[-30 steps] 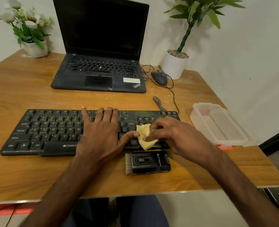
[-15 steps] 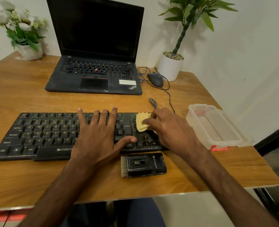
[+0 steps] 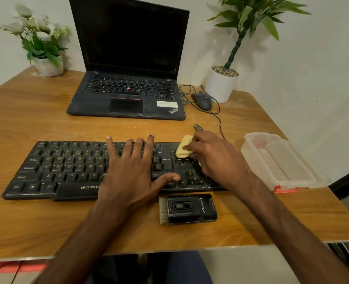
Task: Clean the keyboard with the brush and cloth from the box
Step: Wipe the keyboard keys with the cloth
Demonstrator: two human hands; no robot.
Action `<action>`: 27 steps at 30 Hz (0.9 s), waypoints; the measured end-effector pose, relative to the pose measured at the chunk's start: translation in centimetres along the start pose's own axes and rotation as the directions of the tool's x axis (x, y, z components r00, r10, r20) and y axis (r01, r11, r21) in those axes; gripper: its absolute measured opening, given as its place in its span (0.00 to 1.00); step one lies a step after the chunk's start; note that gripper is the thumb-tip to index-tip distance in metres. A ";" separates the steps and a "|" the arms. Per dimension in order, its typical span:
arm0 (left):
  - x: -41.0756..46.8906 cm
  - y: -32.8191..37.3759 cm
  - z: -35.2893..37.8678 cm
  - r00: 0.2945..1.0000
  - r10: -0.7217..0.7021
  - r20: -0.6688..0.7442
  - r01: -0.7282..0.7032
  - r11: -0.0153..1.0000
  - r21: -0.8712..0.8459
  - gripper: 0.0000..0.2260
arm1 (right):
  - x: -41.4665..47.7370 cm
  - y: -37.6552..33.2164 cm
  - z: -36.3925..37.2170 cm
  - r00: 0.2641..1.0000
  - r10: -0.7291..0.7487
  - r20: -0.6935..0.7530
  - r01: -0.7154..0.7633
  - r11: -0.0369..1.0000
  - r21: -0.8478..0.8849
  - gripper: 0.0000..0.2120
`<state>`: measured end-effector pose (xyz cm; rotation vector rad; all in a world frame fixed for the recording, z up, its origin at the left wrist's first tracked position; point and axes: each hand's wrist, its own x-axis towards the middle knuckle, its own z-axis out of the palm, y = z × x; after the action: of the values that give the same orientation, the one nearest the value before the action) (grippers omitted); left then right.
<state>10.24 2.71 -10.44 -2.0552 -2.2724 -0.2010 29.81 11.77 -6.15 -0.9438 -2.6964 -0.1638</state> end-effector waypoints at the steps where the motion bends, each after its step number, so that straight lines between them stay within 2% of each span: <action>1: 0.0 0.0 0.1 1.000 0.002 0.001 -0.002 1.000 0.004 0.56 | -0.4 -0.8 -0.1 0.998 -0.058 0.006 0.058 0.998 0.020 0.15; 4: 0.0 0.0 0.2 1.000 0.003 0.000 -0.003 1.000 0.008 0.56 | -0.9 -2.1 0.0 0.987 -0.161 0.016 0.161 0.987 -0.016 0.18; 9: -0.1 0.0 -0.1 1.000 -0.002 0.004 0.002 1.000 -0.010 0.57 | 1.9 0.5 -0.1 1.000 0.018 -0.012 -0.020 0.992 -0.122 0.16; 11: -0.1 0.0 -0.2 1.000 -0.003 0.008 0.003 1.000 -0.015 0.57 | 2.5 0.7 -0.2 1.000 -0.005 -0.002 0.005 0.998 -0.069 0.16; 14: 0.0 0.0 -0.1 1.000 -0.001 0.020 0.001 1.000 -0.006 0.58 | 1.1 -1.2 -0.1 0.992 -0.120 0.046 0.118 0.992 0.041 0.15; 16: 0.0 -0.1 0.0 1.000 -0.002 0.016 0.002 1.000 -0.005 0.59 | -0.1 -1.9 -0.5 0.987 -0.139 0.080 0.127 0.981 0.144 0.14; 18: -0.1 -0.1 -0.1 1.000 -0.001 0.011 0.001 1.000 -0.012 0.59 | -0.7 -1.4 -1.1 0.981 -0.152 0.124 0.131 0.978 0.162 0.13; 20: -0.1 -0.1 -0.1 1.000 -0.001 0.014 0.001 1.000 -0.013 0.60 | -1.0 -0.6 -1.6 0.975 -0.154 0.161 0.133 0.983 0.129 0.14; 24: 0.0 0.1 -0.1 1.000 -0.006 0.016 0.006 1.000 -0.009 0.59 | -0.6 -0.4 -0.9 0.975 -0.212 0.063 0.217 0.972 -0.093 0.16; 27: -0.1 0.1 -0.2 1.000 -0.011 0.024 0.011 1.000 -0.006 0.59 | 1.5 -0.5 -0.3 0.985 -0.172 0.004 0.170 0.972 -0.160 0.17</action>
<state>10.35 2.59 -10.24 -2.0587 -2.3002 -0.1851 28.45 12.23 -5.43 -0.7481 -2.7866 -0.4246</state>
